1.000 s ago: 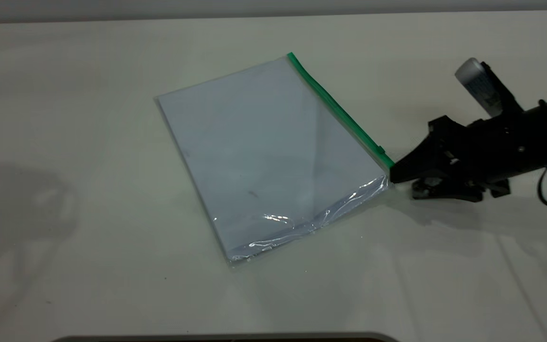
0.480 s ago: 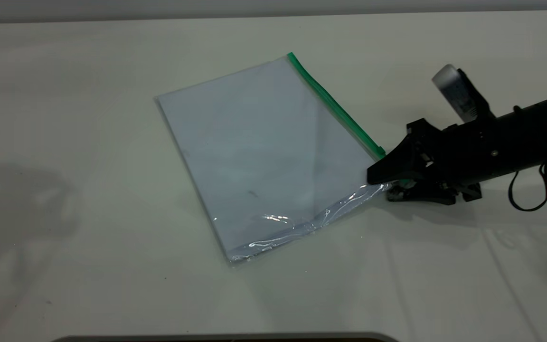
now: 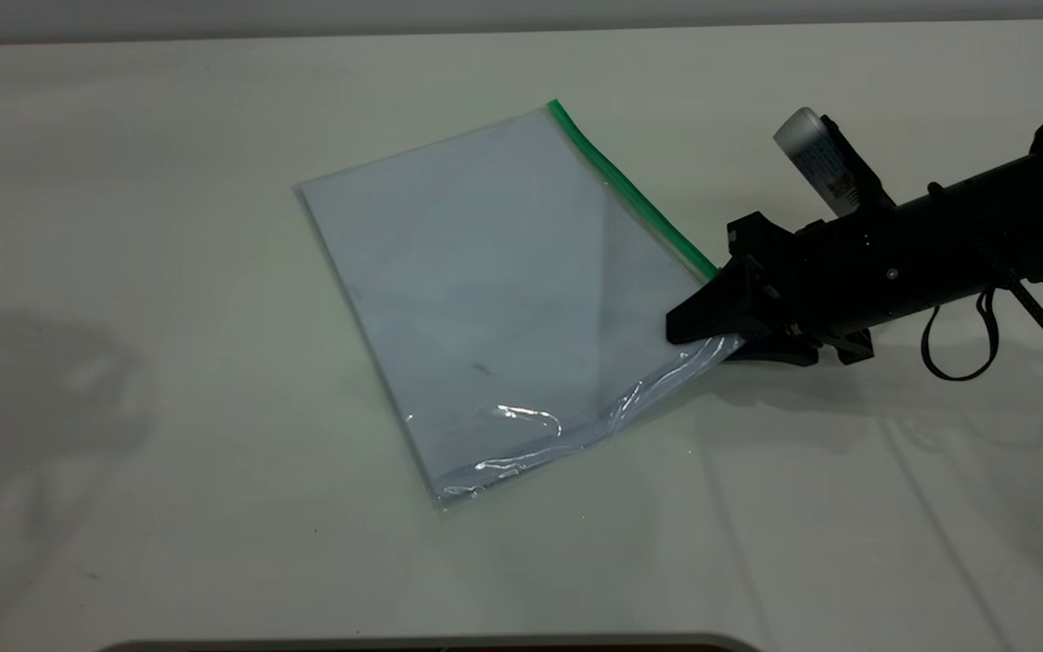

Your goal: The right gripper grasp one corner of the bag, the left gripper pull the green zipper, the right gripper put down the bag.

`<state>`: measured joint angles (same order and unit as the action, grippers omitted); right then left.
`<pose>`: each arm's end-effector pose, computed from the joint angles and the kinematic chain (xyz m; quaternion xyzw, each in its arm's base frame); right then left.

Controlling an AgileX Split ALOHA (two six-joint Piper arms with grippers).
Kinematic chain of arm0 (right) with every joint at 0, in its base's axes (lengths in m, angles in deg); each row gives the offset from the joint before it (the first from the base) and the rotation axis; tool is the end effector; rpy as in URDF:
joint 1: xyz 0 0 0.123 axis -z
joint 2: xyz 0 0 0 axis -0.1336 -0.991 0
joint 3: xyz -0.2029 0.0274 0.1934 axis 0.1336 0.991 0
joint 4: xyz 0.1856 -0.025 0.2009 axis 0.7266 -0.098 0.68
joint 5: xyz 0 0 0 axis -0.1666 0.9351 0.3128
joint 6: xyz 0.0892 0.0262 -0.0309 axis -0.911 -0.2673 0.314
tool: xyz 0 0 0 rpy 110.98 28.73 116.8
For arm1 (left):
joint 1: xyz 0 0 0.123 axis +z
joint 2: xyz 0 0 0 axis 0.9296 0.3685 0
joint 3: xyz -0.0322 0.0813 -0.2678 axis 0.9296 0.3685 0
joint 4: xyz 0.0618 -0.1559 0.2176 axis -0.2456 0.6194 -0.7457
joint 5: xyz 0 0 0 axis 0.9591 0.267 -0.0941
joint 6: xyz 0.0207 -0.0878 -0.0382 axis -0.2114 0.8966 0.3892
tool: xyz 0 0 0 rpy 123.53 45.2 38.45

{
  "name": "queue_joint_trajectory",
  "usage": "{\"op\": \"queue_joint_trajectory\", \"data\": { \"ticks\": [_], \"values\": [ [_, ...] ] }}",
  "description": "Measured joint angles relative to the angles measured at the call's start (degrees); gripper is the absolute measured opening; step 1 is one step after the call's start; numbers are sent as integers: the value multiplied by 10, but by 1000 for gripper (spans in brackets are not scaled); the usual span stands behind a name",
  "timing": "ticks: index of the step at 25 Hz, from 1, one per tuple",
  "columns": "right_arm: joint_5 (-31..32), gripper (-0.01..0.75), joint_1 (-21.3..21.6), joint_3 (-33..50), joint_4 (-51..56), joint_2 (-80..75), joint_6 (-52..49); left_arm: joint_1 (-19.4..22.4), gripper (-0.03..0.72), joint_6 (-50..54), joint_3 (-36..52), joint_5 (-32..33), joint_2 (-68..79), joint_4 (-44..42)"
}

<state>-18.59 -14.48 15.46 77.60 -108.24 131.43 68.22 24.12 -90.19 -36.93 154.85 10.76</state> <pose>0.3267 0.1088 -0.0744 0.0088 0.9096 0.4040 0.0967 0.2961 -0.0188 0.2708 0.0791 0.9316 -0.0700 0.3479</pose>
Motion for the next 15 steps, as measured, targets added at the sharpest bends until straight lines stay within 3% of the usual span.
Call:
{"op": "queue_joint_trajectory", "data": {
  "ticks": [4,7,15],
  "values": [
    [13,124,0,0,0,0,0,0,511,-7,0,-1,0,0],
    [18,60,0,0,-11,0,-2,0,511,-11,0,-1,0,1],
    [63,33,33,-5,-168,48,-44,0,511,-12,0,-9,1,1]
  ]
}}
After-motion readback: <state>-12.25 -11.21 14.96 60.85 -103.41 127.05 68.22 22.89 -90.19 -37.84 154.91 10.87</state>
